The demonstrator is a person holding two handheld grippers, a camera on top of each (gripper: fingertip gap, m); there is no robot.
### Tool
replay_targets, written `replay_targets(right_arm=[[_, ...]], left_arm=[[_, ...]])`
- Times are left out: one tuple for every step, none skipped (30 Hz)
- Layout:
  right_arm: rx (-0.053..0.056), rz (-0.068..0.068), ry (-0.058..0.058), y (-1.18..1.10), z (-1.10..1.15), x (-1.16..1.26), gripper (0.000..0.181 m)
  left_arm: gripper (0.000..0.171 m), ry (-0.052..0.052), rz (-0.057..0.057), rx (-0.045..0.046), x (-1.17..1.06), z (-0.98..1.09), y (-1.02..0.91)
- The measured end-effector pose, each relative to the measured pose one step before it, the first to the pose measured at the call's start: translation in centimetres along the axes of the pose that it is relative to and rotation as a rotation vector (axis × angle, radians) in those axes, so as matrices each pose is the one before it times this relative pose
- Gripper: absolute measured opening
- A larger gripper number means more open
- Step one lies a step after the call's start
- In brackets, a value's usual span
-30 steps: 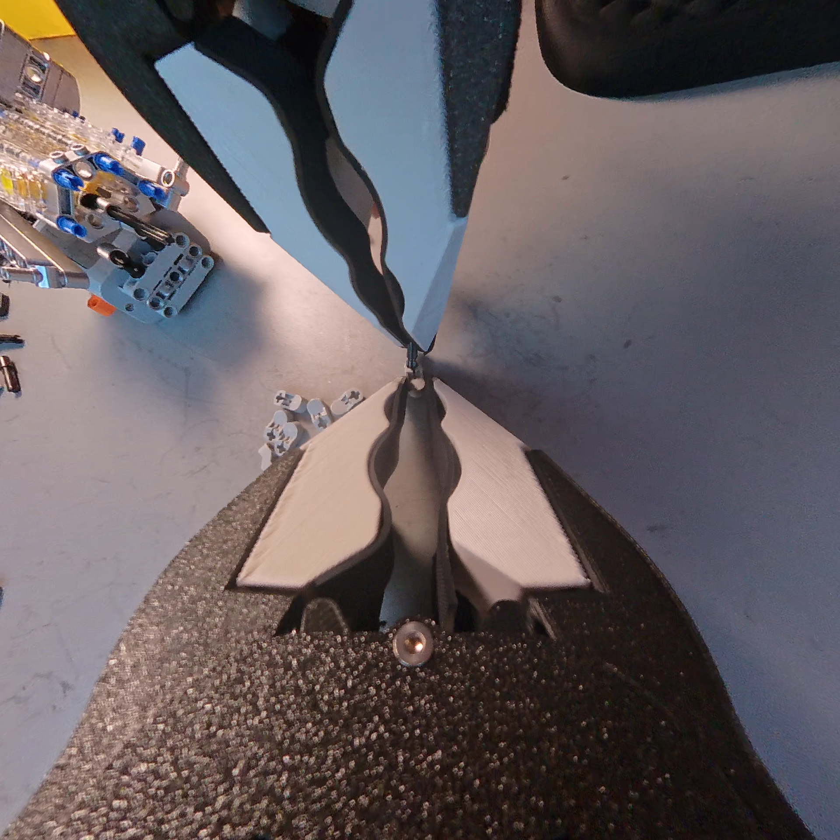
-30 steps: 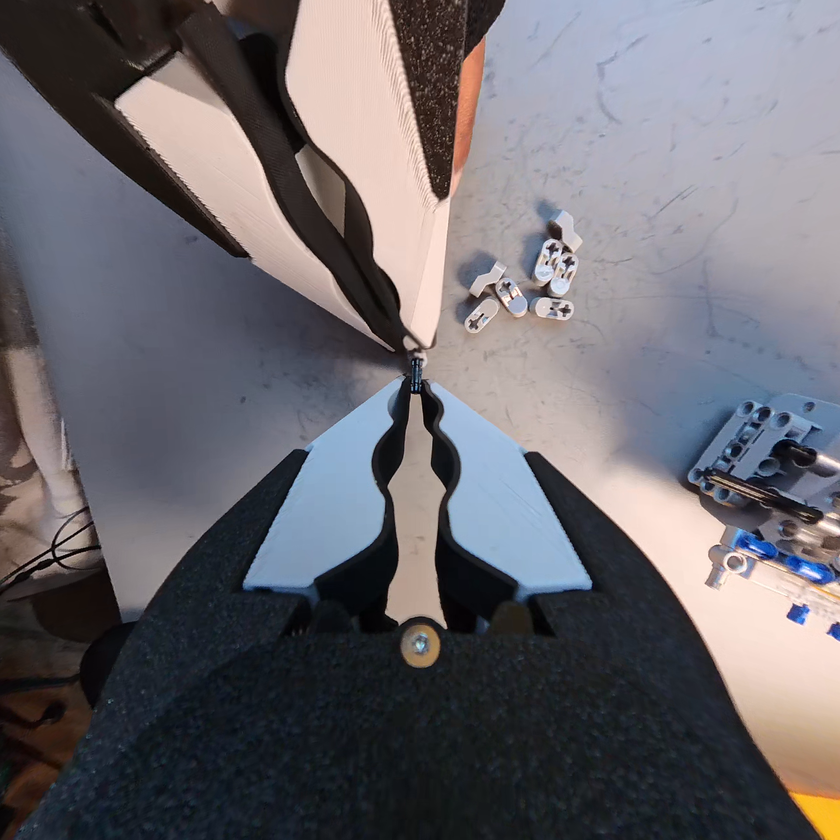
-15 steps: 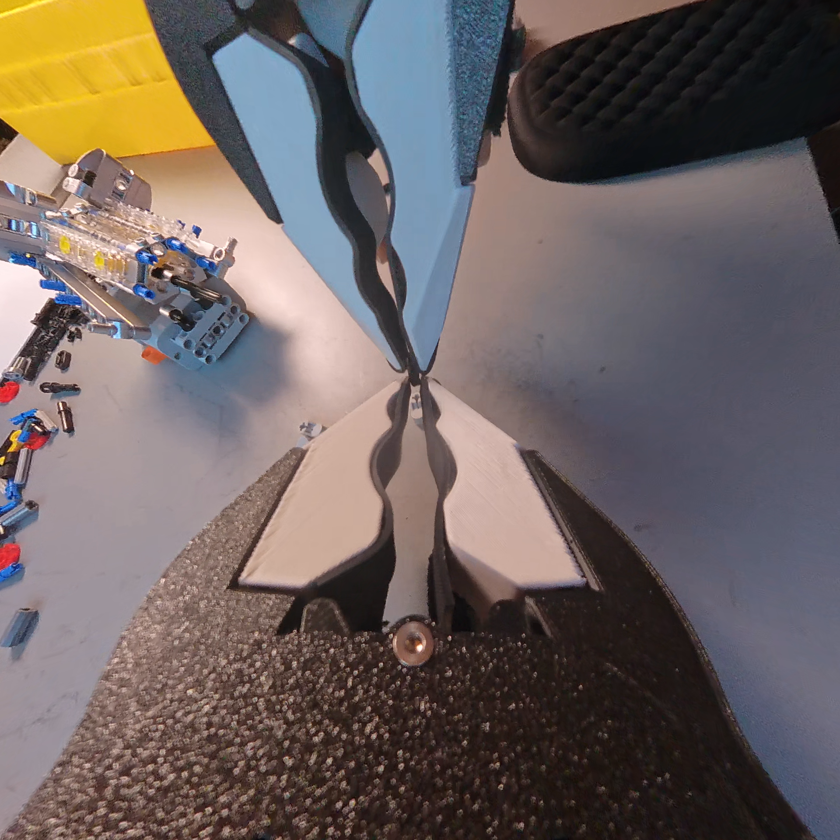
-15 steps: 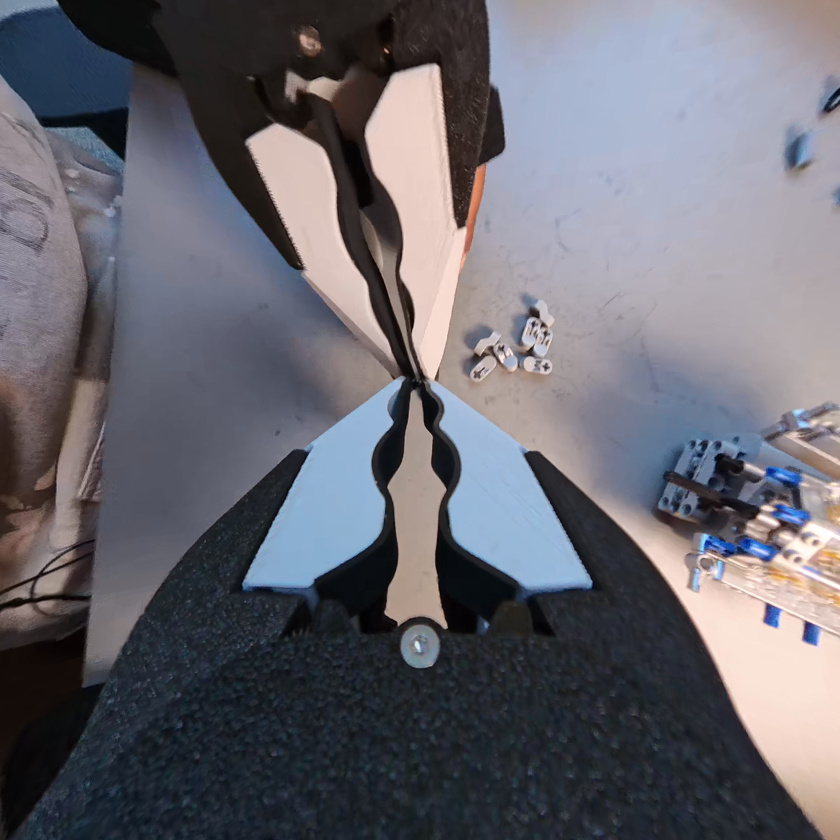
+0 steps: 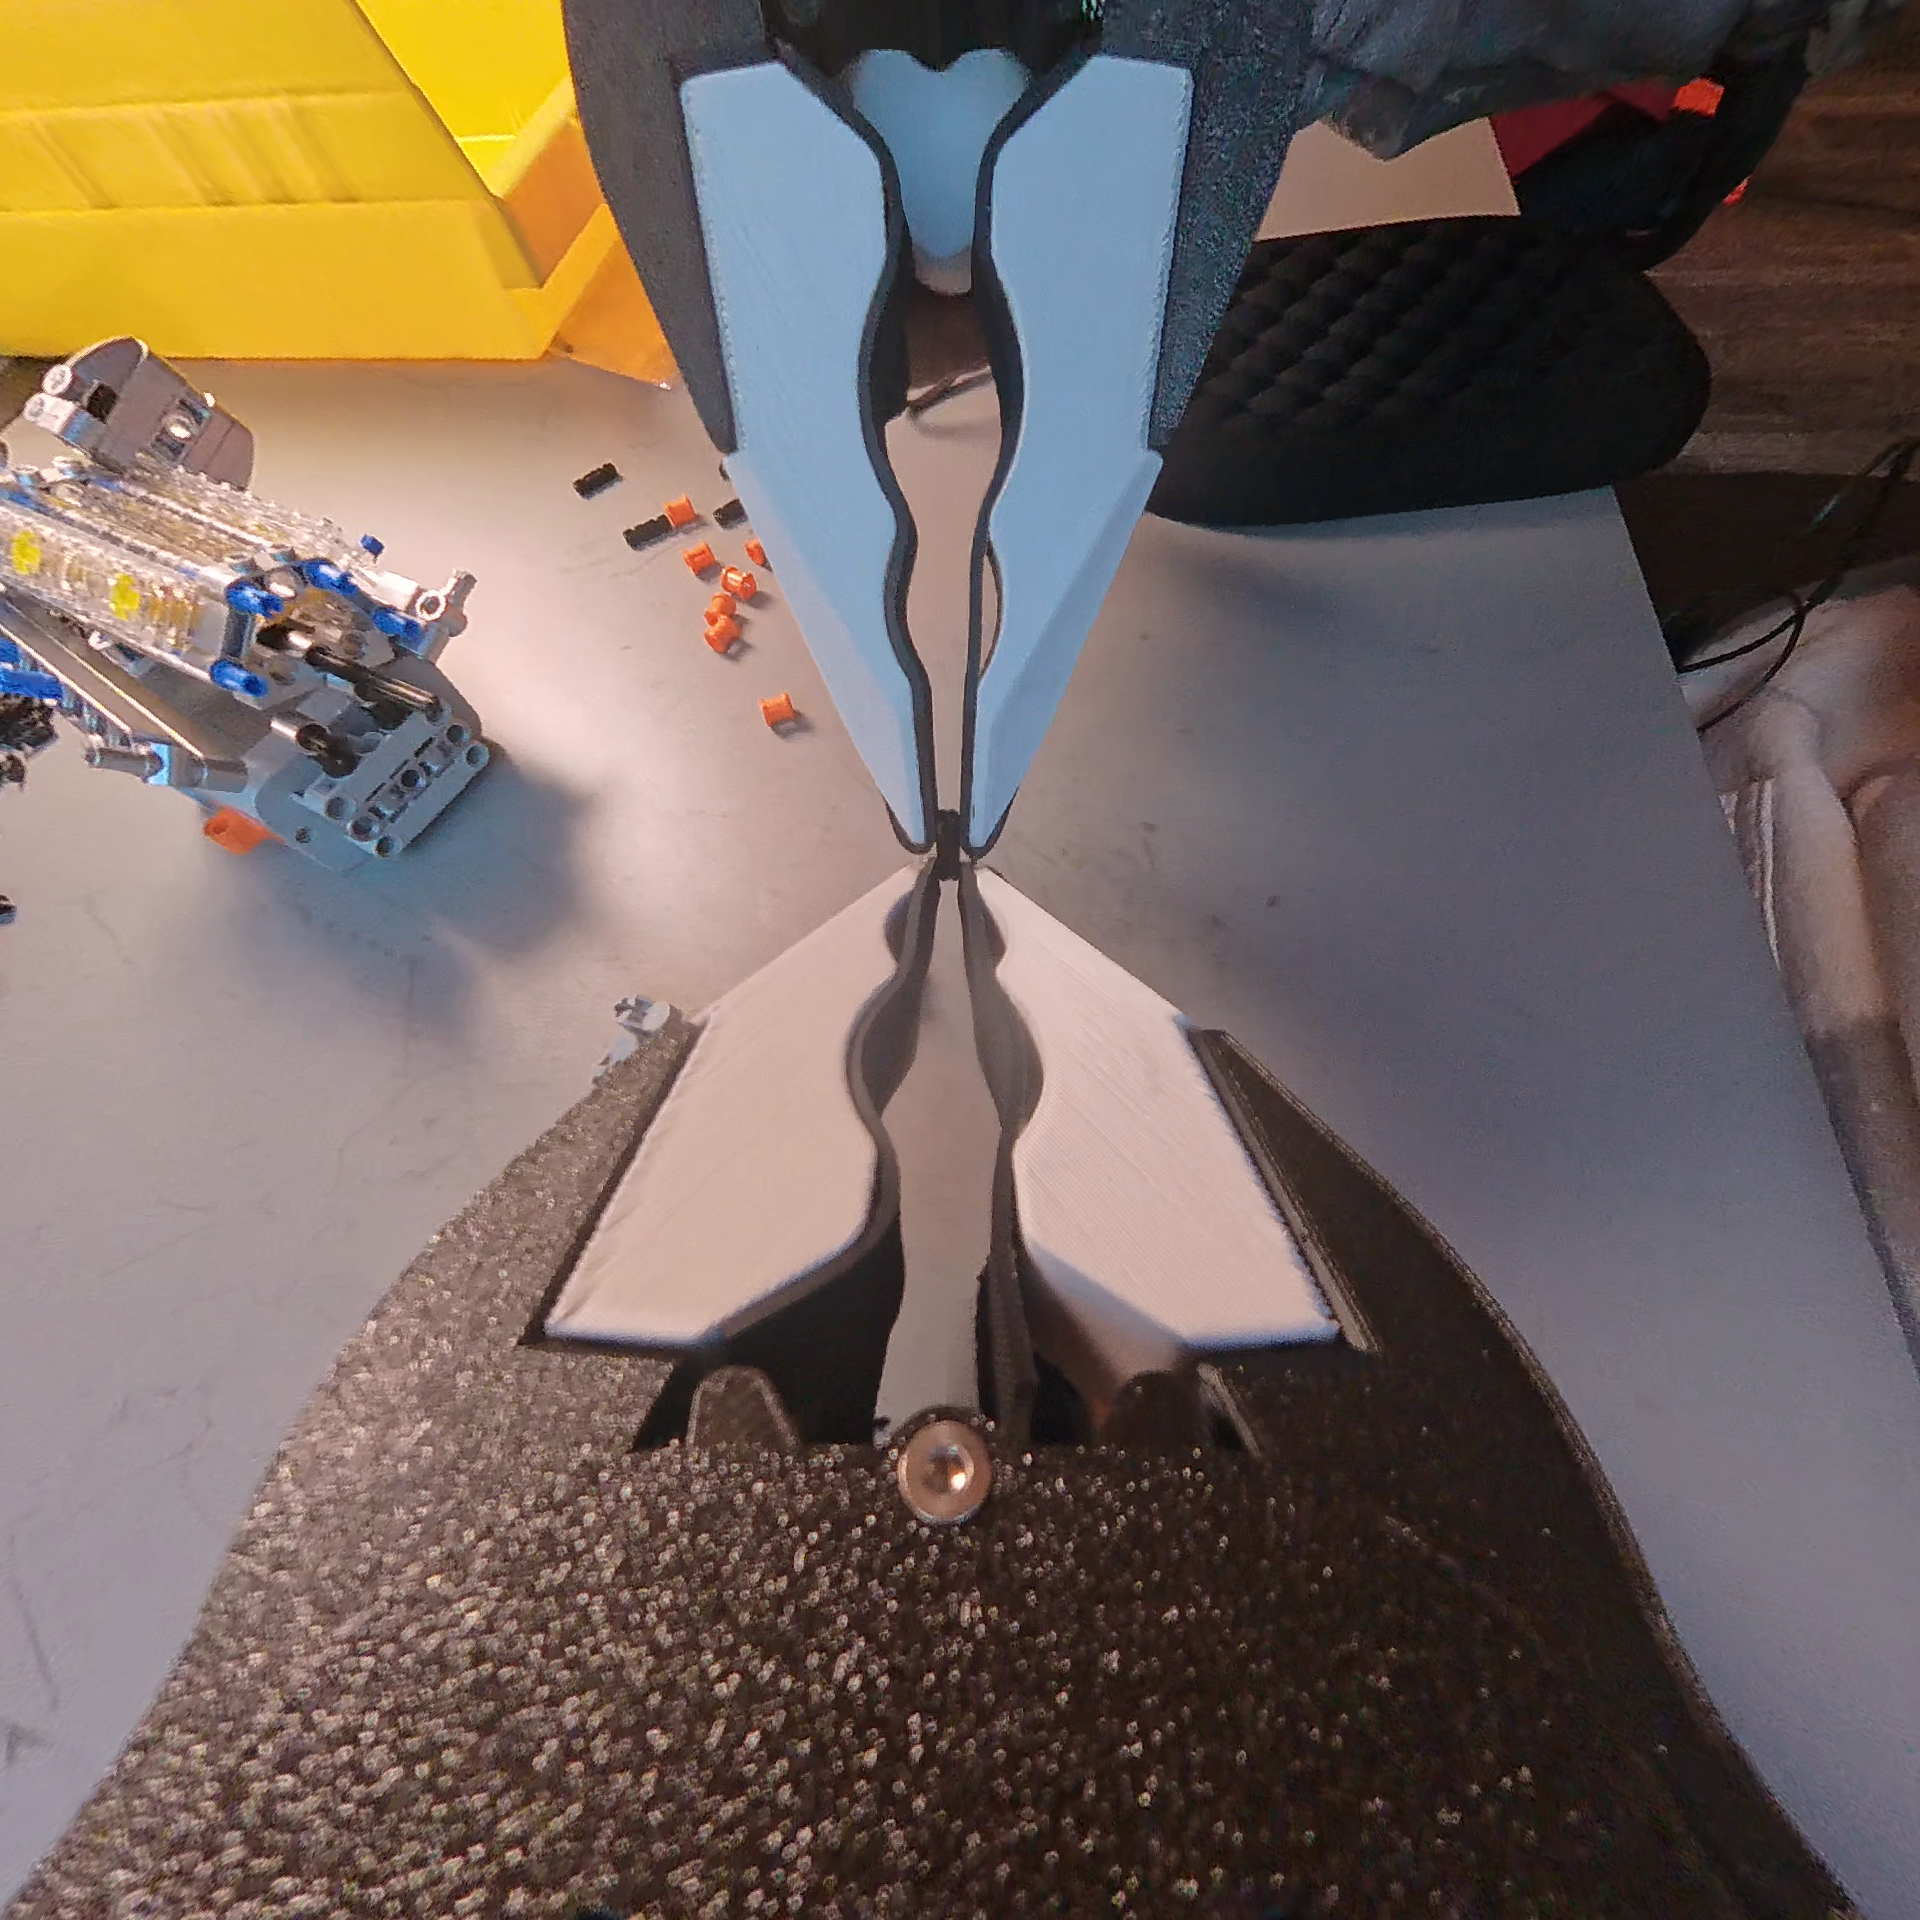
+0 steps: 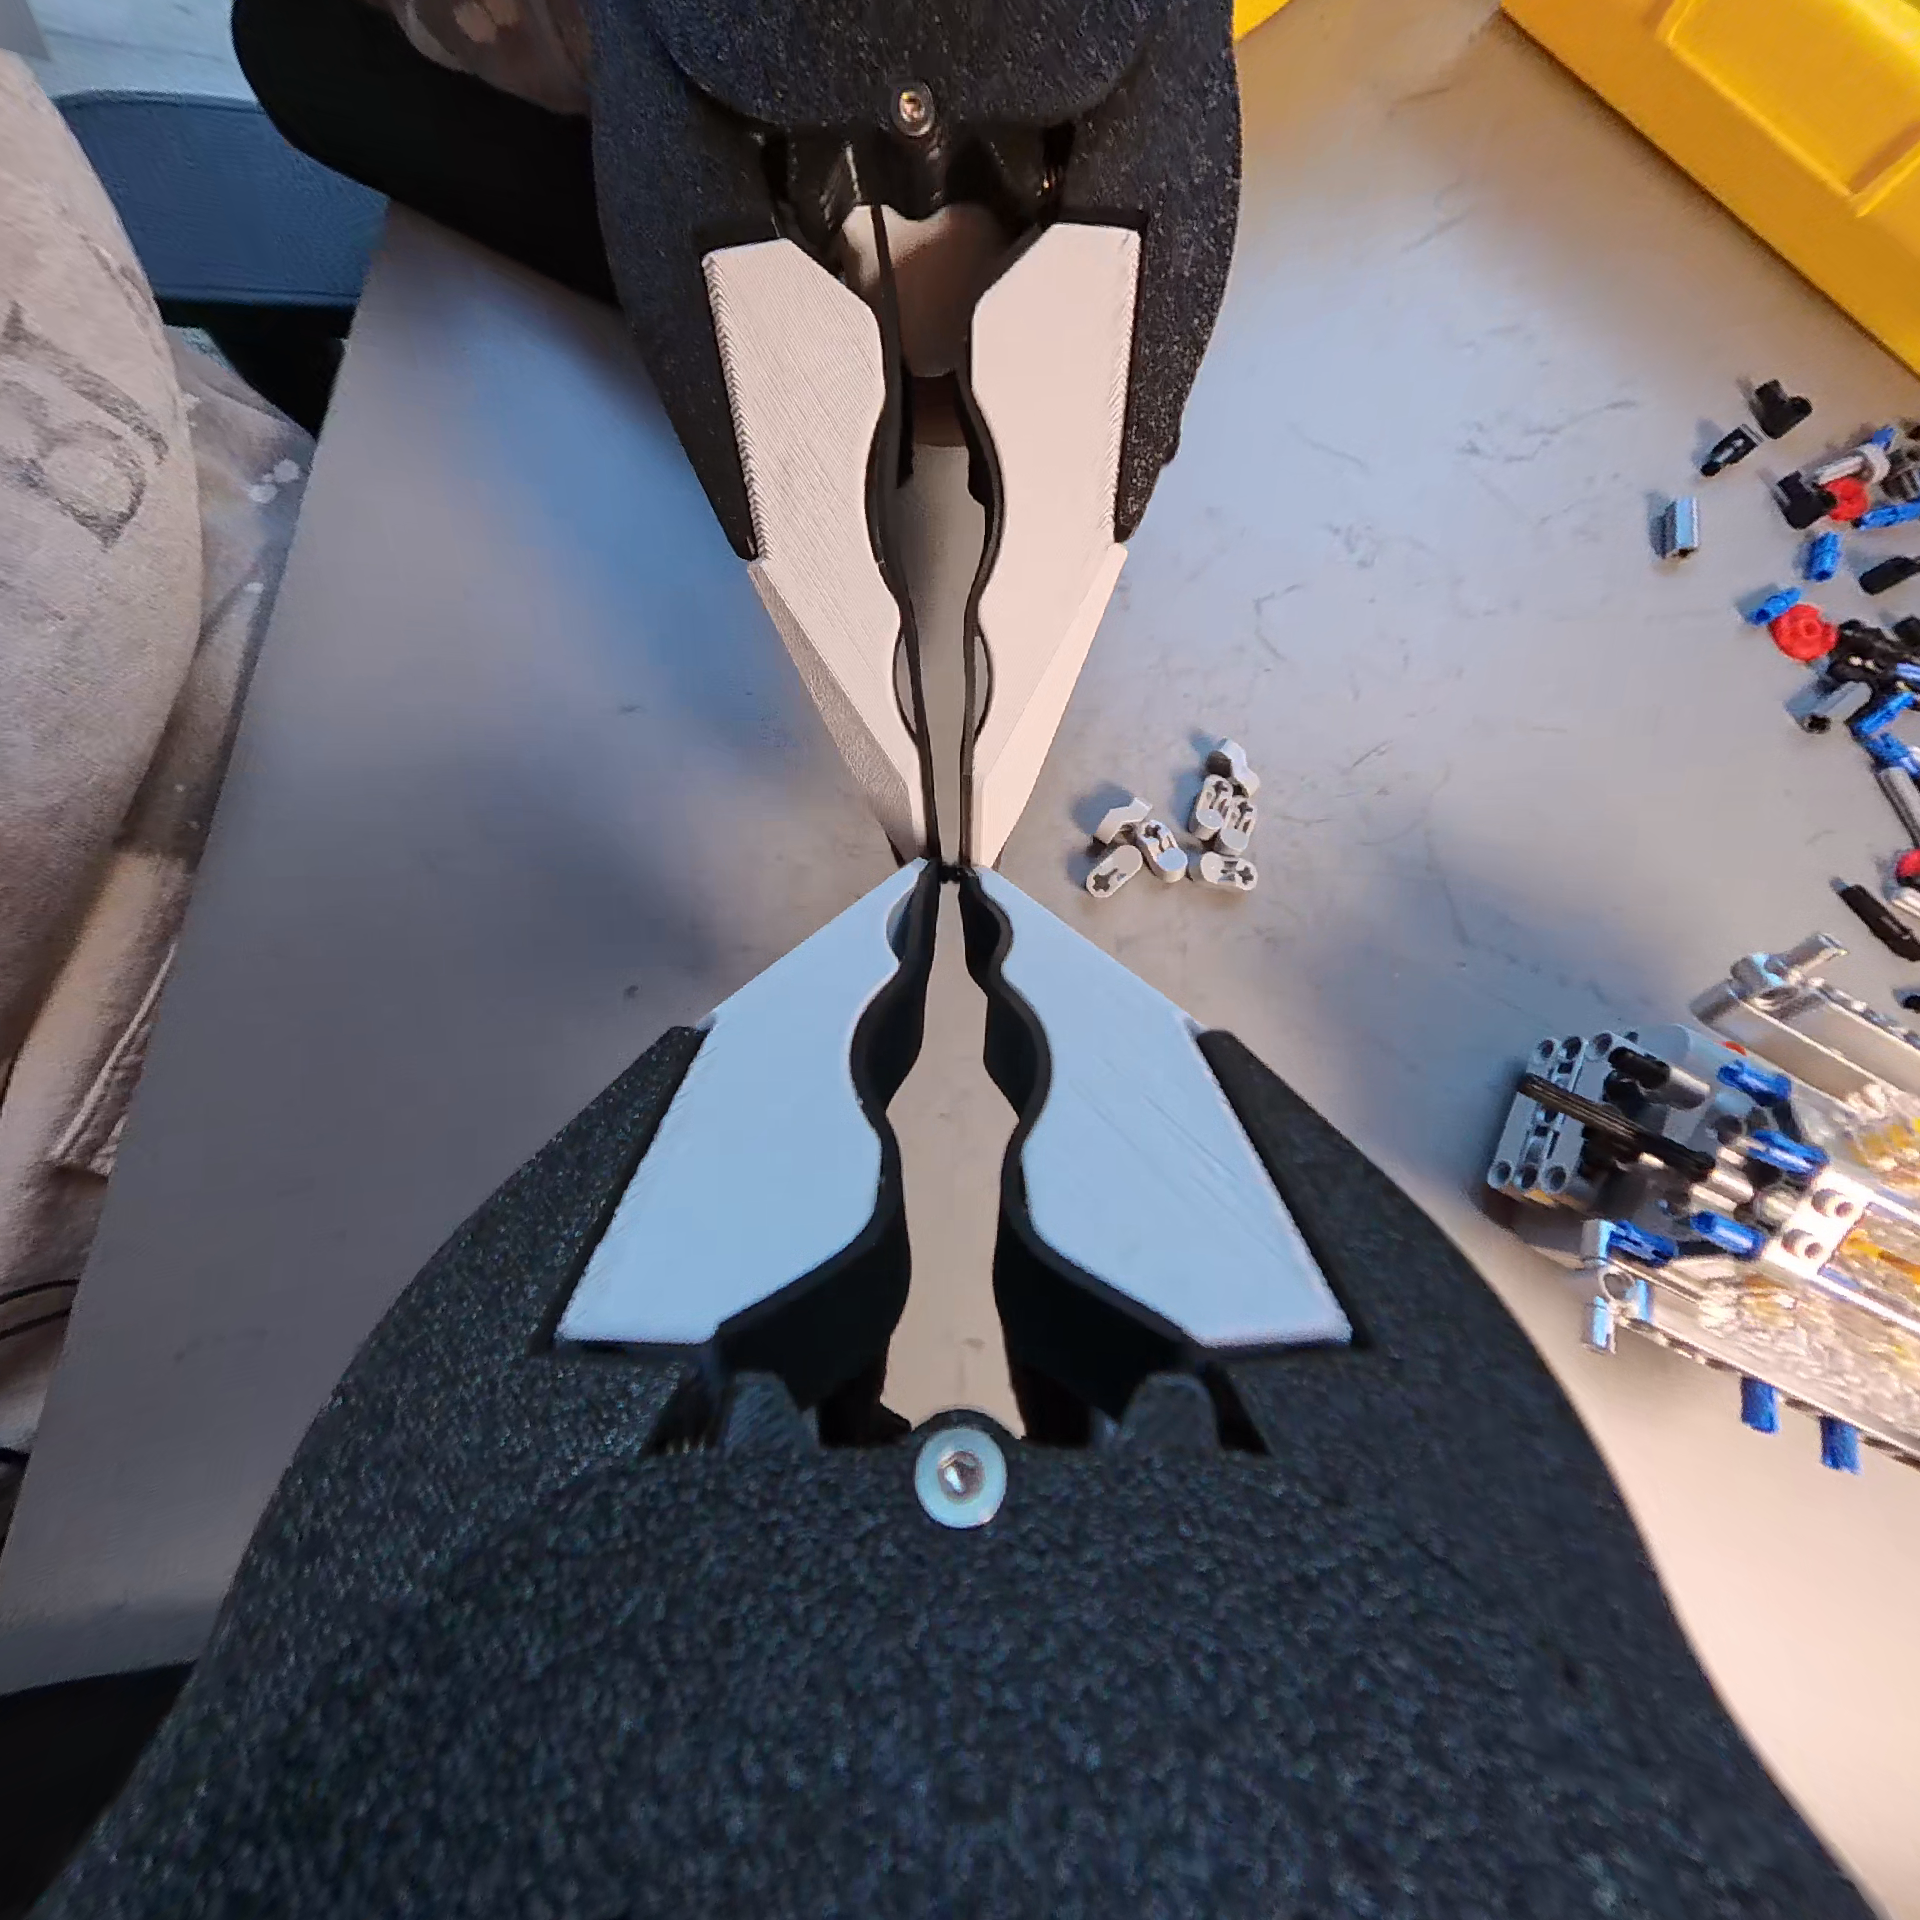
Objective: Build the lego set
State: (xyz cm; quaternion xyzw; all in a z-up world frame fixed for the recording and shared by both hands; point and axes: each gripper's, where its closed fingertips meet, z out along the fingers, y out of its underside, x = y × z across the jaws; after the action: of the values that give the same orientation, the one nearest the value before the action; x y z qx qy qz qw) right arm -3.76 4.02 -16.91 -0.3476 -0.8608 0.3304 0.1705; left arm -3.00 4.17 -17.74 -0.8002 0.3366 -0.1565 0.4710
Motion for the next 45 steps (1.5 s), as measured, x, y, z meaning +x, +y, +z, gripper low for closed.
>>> replay_targets(right_arm=[[-0.0008,0.0151,0.0027,0.165,0.089,0.169,0.003],[0.0037,0.0177,0.0079,0.201,0.085,0.283,0.003],[0.0015,0.0197,0.0054,0.312,0.101,0.248,0.002],[0.0008,0.0174,0.0067,0.372,0.109,0.232,0.002],[0.0060,0.0169,0.0022,0.312,0.127,0.118,0.002],[0.0083,0.0161,-0.0044,0.244,0.142,-0.021,0.002],[0.0080,0.0086,-0.0010,0.195,0.159,-0.040,0.002],[0.0041,0.0022,0.0024,0.198,0.168,-0.010,0.003],[0.0033,-0.0014,0.0033,0.150,0.179,0.008,0.002],[0.0028,-0.0021,0.0021,0.111,0.180,-0.001,0.003],[-0.0014,-0.0024,0.0004,0.127,0.181,0.007,0.003],[-0.0042,-0.0059,0.0016,0.142,0.200,0.057,0.003],[-0.0046,-0.0085,-0.0009,0.126,0.176,0.040,0.003],[-0.0044,-0.0073,-0.0042,0.092,0.152,0.016,0.002],[-0.0009,-0.0048,-0.0055,0.023,0.113,0.019,0.003],[0.0022,-0.0024,-0.0080,-0.029,0.060,0.022,0.002],[0.0025,-0.0024,-0.0071,-0.037,0.008,0.045,0.003],[0.0007,-0.0037,-0.0035,0.001,-0.032,0.107,0.002],[0.0011,-0.0026,-0.0037,0.010,-0.015,0.111,0.002],[0.0059,0.0002,-0.0071,-0.039,-0.043,0.060,0.003],[0.0083,0.0014,-0.0072,-0.076,-0.011,0.035,0.002],[0.0022,-0.0015,-0.0068,0.016,0.025,0.001,0.002],[0.0018,-0.0056,-0.0056,0.018,0.025,-0.031,0.002],[0.0019,-0.0039,-0.0066,-0.005,0.005,-0.057,0.002],[-0.0011,-0.0038,-0.0049,0.045,-0.010,-0.034,0.002],[-0.0017,-0.0063,-0.0031,0.050,-0.026,-0.027,0.003],[-0.0015,-0.0074,-0.0026,0.039,-0.014,-0.027,0.003],[-0.0002,-0.0082,-0.0026,-0.001,0.003,-0.028,0.002],[-0.0017,-0.0093,-0.0033,-0.008,0.007,-0.030,0.002],[-0.0037,-0.0145,-0.0039,-0.014,0.011,-0.065,0.002],[-0.0075,-0.0141,-0.0006,-0.016,0.011,-0.004,0.002],[-0.0100,-0.0151,0.0005,-0.011,0.005,0.008,0.002],[-0.0105,-0.0156,0.0004,-0.022,0.015,0.007,0.002],[-0.0110,-0.0165,0.0000,-0.013,0.005,0.001,0.002],[-0.0098,-0.0159,0.0004,0.003,0.007,0.016,0.003],[-0.0055,-0.0142,-0.0004,0.007,0.014,-0.019,0.003],[-0.0017,-0.0093,-0.0003,0.047,0.066,-0.027,0.003],[0.0066,-0.0012,-0.0025,-0.003,0.083,-0.053,0.003],[0.0124,0.0046,-0.0038,-0.032,0.071,-0.025,0.003],[0.0102,0.0043,-0.0045,-0.003,0.030,-0.005,0.003],[0.0063,0.0020,-0.0051,-0.001,0.010,-0.003,0.003],[0.0019,-0.0015,-0.0044,0.014,0.007,0.001,0.003],[-0.0001,-0.0045,-0.0030,0.002,-0.001,-0.010,0.002],[0.0007,-0.0043,-0.0029,0.013,-0.003,-0.006,0.002],[0.0043,-0.0001,-0.0043,0.007,-0.002,-0.005,0.002]], left_arm=[[0.002,-0.0060,-0.0117,-0.01616,-0.204,0.001,0.300],[0.006,-0.0126,-0.0049,-0.02058,-0.291,-0.012,0.402],[0.012,-0.0166,0.0034,-0.02179,-0.283,-0.012,0.449],[0.014,-0.0136,0.0083,-0.02115,-0.164,0.033,0.414],[0.015,-0.0114,0.0088,-0.01907,-0.087,0.097,0.330],[0.015,-0.0101,0.0081,-0.01828,-0.033,0.163,0.267],[0.015,-0.0066,0.0064,-0.01848,0.000,0.215,0.226],[0.015,-0.0035,0.0028,-0.01790,-0.012,0.236,0.223],[0.015,-0.0025,0.0005,-0.01699,-0.055,0.218,0.210],[0.015,-0.0019,0.0014,-0.01326,-0.090,0.181,0.160],[0.015,0.0016,0.0024,-0.00944,-0.066,0.135,0.116],[0.015,0.0053,0.0019,-0.00767,-0.037,0.115,0.083],[0.013,0.0048,0.0008,-0.00374,-0.038,0.089,0.021],[0.012,0.0050,0.0014,-0.00104,-0.038,0.071,-0.025],[0.010,0.0108,0.0026,-0.00156,0.054,0.058,-0.014],[0.007,0.0121,0.0019,-0.00056,0.082,0.041,-0.021],[0.006,0.0076,0.0024,0.00007,0.013,0.035,-0.021],[0.006,0.0059,0.0030,0.00026,-0.015,0.029,-0.030],[0.006,0.0066,0.0028,-0.00005,-0.010,0.039,-0.023],[0.006,0.0076,0.0006,-0.00055,-0.003,0.025,-0.017],[0.006,0.0089,-0.0019,-0.00049,0.011,0.021,-0.012],[0.006,0.0092,0.0007,-0.00029,0.010,0.020,-0.016],[0.006,0.0090,0.0024,-0.00027,0.003,0.010,0.006],[0.006,0.0091,0.0023,0.00033,0.005,0.006,-0.010],[0.005,0.0090,0.0039,0.00073,0.006,-0.003,-0.007],[0.005,0.0093,0.0043,0.00060,0.002,0.007,-0.001],[0.005,0.0102,0.0042,0.00072,0.007,0.002,0.003],[0.005,0.0115,0.0045,0.00088,0.016,0.007,-0.003],[0.005,0.0136,0.0045,0.00100,0.026,0.002,0.002],[0.005,0.0167,0.0030,0.00080,0.072,-0.008,0.011],[0.005,0.0168,-0.0005,0.00008,0.070,-0.016,0.024],[0.005,0.0140,-0.0018,-0.00028,0.019,-0.006,0.016],[0.005,0.0120,-0.0003,-0.00022,0.020,0.005,0.002],[0.005,0.0099,0.0001,-0.00015,0.002,0.005,-0.001],[0.005,0.0085,-0.0009,0.00003,-0.002,-0.006,-0.006],[0.005,0.0073,0.0003,0.00007,0.000,0.002,-0.002],[0.005,0.0064,0.0011,-0.00010,0.010,0.003,-0.002],[0.005,0.0063,-0.0015,-0.00028,0.004,0.004,-0.002],[0.005,0.0054,-0.0032,-0.00030,0.018,0.005,-0.004],[0.005,0.0030,-0.0005,-0.00051,-0.007,0.006,-0.003],[0.005,0.0008,0.0027,-0.00087,0.004,0.006,0.001],[0.005,-0.0001,0.0028,-0.00070,0.000,-0.004,-0.004],[0.005,-0.0004,0.0012,-0.00026,0.000,0.000,0.002],[0.005,-0.0008,0.0008,-0.00009,0.003,0.007,-0.005],[0.005,-0.0006,0.0006,-0.00005,-0.005,-0.005,0.005]])
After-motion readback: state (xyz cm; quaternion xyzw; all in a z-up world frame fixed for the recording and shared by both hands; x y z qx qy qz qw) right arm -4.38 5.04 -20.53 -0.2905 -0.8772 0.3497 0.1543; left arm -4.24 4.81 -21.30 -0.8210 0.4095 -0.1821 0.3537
